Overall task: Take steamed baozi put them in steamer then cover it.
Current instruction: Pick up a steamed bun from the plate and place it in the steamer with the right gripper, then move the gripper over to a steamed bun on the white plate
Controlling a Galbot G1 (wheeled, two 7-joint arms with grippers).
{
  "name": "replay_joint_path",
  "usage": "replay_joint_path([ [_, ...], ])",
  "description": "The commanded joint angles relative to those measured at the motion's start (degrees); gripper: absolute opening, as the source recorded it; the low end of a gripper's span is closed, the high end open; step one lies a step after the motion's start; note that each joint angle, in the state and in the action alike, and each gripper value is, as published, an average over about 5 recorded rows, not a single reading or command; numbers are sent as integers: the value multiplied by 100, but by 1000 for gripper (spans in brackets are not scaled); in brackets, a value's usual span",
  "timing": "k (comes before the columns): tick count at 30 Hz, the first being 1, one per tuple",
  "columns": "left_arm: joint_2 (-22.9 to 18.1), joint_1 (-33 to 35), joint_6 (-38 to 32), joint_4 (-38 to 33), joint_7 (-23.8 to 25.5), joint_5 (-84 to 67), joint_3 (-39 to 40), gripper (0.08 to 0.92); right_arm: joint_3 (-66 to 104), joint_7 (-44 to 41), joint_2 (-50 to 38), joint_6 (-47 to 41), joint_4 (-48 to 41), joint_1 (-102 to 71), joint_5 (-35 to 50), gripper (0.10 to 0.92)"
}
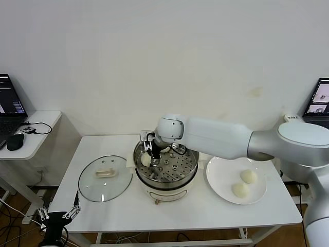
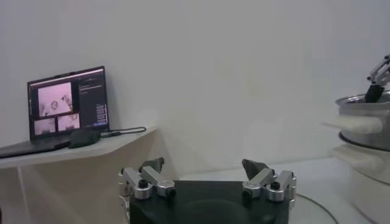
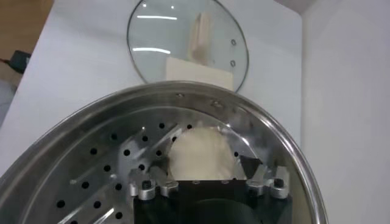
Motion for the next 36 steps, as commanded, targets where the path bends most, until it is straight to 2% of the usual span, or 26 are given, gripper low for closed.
replay_joint_path([
  [1, 22, 4, 5, -25, 1, -11, -10, 823, -108, -923, -1015, 355, 825, 874, -227, 822],
  [10, 47, -14, 21, -70, 2, -18, 76, 823, -478, -1753, -3210, 1121, 2058, 1815, -1029, 823],
  [18, 61, 5, 14, -14, -1, 17, 161, 823, -304, -1894, -4844, 1434, 2610, 1210, -1981, 823],
  [26, 25, 95, 17, -27, -6, 101, 157, 823, 1030, -1855, -5536, 1697, 2473, -871, -2986, 823],
  [36, -36, 162, 22, -37, -13, 165, 124, 823, 2320, -1714, -5435, 1868, 2061, -2866, -3494, 823],
])
